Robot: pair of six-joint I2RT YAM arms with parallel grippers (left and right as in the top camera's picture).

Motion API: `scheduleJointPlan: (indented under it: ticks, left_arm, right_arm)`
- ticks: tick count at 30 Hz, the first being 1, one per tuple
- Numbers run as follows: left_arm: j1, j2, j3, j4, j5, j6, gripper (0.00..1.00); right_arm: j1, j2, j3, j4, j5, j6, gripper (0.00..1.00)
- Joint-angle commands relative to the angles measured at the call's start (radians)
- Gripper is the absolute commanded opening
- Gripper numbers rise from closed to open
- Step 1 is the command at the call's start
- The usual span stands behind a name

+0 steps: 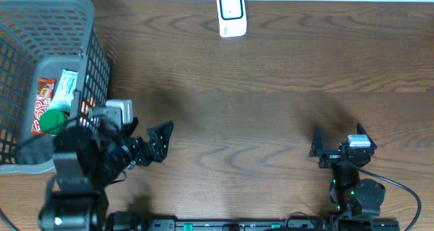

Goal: Scan the item barcode
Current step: 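Move the left gripper over the basket toward the green-lidded jar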

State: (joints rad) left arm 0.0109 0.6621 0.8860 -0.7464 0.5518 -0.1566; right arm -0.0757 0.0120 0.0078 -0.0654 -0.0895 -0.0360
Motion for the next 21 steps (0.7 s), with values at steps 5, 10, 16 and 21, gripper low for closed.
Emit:
scheduleJointPlan:
  ticks: [5,10,16,21]
  left_arm:
    - [-0.002,0.156,0.087,-0.161,0.067,0.01,0.98]
    - [-0.002,0.231,0.198,-0.237,0.104,0.032,0.98]
    - [-0.001,0.426,0.601,-0.496,-0.2,-0.024,0.98]
    - [0.01,0.653,1.022,-0.747,-0.526,-0.162,0.98]
  right_arm:
    - [-0.002,-0.005,-0.002,-0.003,0.005,0.013,0.99]
    - [-0.002,-0.005,-0.002,-0.003,0.005,0.013,0.99]
    - [-0.002,-0.005,-0.002,-0.003,0.005,0.013,0.99]
    - [-0.002,-0.005,-0.002,-0.003,0.005,0.013,0.99]
